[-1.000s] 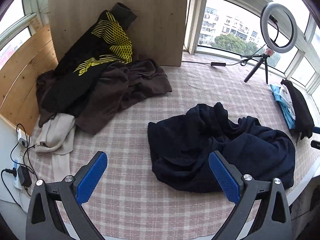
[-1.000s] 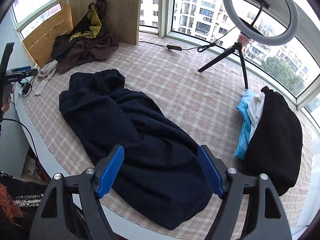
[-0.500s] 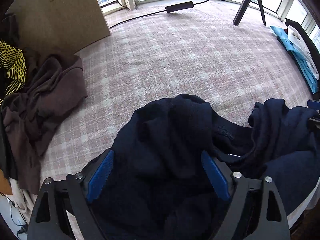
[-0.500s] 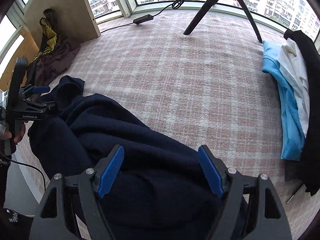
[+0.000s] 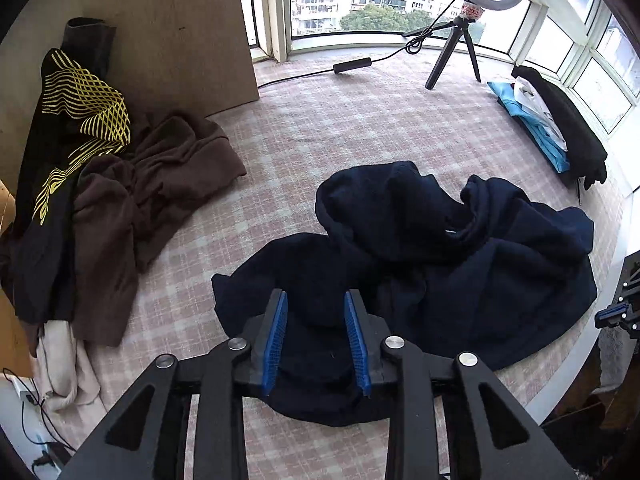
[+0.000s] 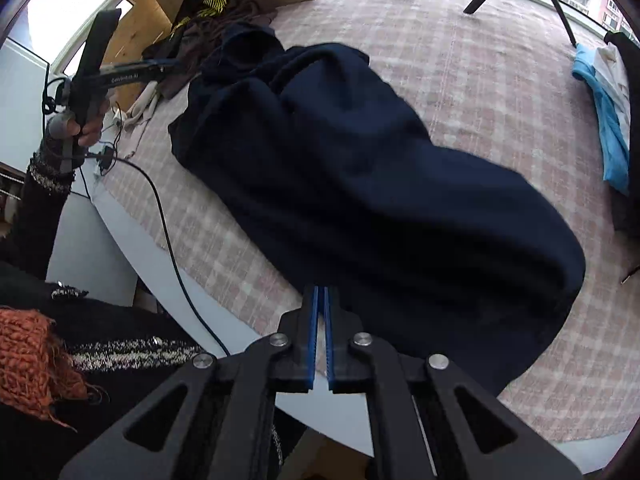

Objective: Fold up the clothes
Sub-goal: 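Lower the sweatshirt onto the blanket and open the right gripper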

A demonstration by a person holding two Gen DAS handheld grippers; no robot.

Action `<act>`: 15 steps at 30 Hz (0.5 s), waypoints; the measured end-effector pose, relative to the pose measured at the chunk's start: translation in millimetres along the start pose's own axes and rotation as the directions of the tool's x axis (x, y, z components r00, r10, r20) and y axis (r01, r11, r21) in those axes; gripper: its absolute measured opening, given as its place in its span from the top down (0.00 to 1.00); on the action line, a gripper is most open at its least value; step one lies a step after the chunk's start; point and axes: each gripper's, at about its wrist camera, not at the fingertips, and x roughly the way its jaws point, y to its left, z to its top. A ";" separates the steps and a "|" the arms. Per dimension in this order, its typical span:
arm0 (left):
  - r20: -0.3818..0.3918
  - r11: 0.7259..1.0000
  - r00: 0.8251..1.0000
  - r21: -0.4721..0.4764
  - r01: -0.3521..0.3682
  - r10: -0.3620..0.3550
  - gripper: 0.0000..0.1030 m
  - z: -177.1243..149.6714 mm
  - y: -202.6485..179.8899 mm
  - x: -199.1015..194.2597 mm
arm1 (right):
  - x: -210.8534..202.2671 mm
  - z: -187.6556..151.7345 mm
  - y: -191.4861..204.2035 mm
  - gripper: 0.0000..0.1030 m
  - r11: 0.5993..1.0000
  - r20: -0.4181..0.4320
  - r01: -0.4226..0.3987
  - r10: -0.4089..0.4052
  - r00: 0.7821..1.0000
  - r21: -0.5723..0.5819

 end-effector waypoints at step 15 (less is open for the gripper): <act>-0.193 0.997 0.981 0.081 0.018 -0.002 0.44 57.3 -3.0 139.0 | -16.6 145.2 -83.6 0.27 0.974 0.280 0.163 -0.202 0.938 0.157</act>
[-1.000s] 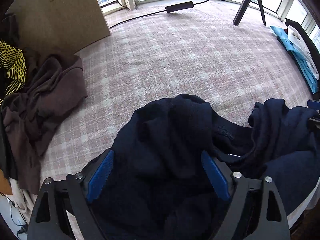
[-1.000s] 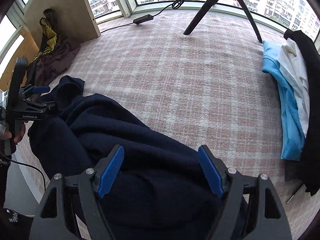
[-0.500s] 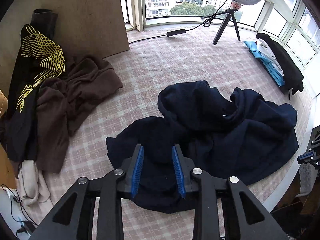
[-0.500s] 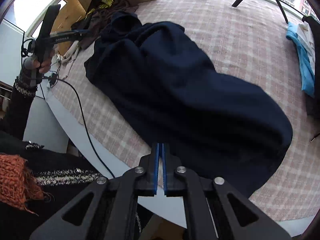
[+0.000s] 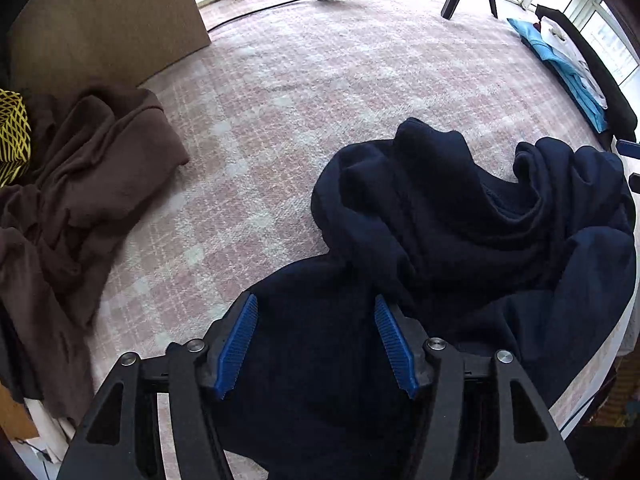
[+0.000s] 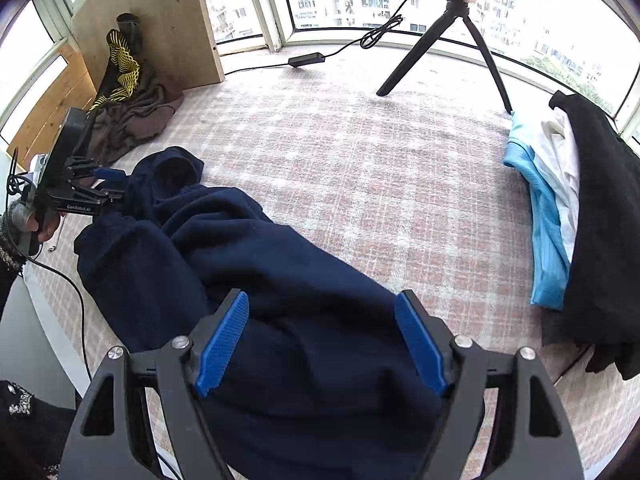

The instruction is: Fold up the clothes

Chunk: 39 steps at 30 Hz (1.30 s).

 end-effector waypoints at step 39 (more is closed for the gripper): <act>0.022 0.990 0.990 -0.036 0.137 -0.137 0.97 -108.7 -23.1 -50.5 | 8.2 -104.2 71.6 0.91 0.996 -0.147 -0.047 0.035 0.988 -0.078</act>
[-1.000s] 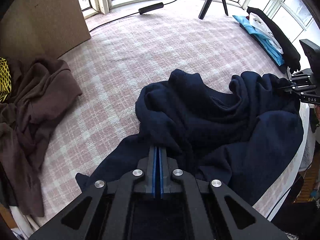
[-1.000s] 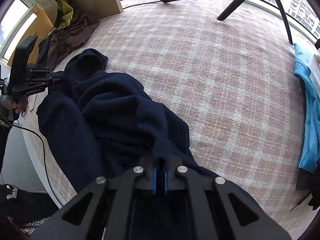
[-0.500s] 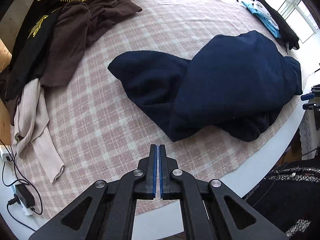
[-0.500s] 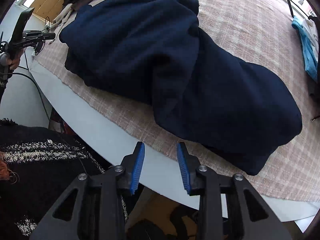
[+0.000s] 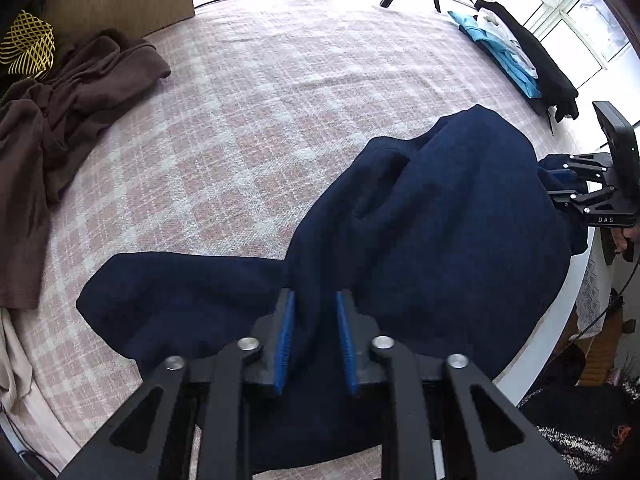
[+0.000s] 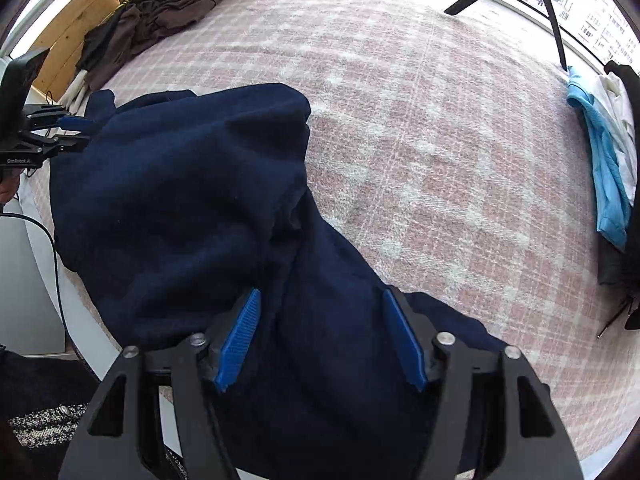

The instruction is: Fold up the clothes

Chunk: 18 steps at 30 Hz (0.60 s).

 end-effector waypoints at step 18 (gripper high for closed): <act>0.034 0.998 0.999 0.054 -0.042 0.041 0.99 -92.0 -4.4 -43.0 | -92.1 -29.4 -35.8 0.28 0.990 0.184 -0.026 -0.001 0.983 0.142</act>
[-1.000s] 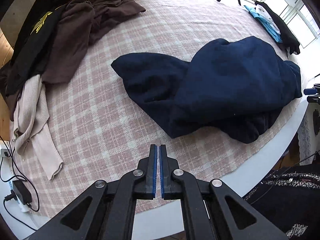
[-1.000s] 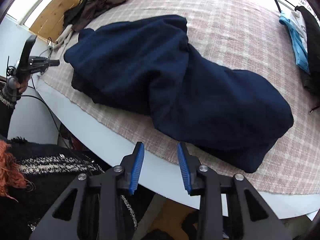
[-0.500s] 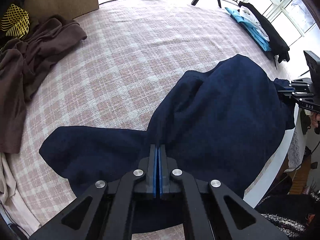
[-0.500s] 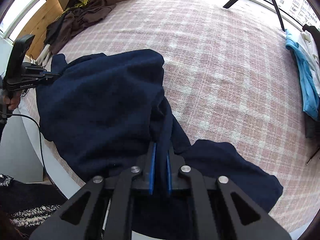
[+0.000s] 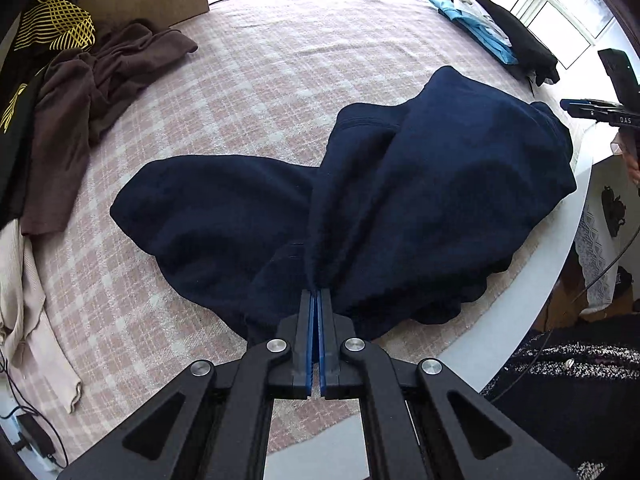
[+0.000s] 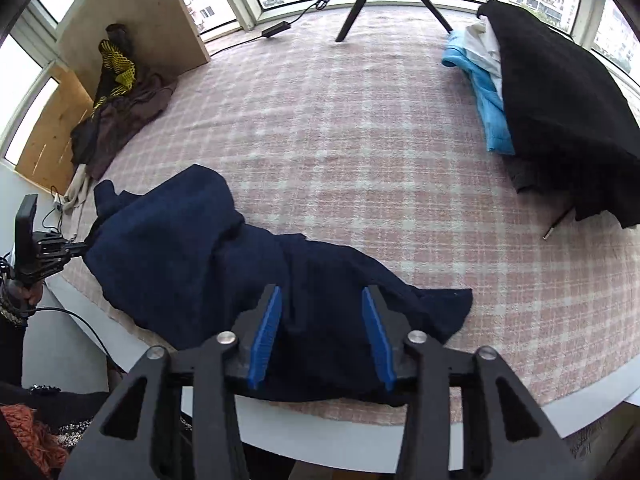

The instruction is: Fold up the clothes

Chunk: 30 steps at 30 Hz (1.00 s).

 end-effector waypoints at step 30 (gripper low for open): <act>0.020 0.997 0.997 0.032 0.073 -0.074 0.87 -25.6 -8.8 -39.3 | -5.4 -53.3 40.6 0.52 0.992 -0.089 -0.118 0.120 0.989 0.034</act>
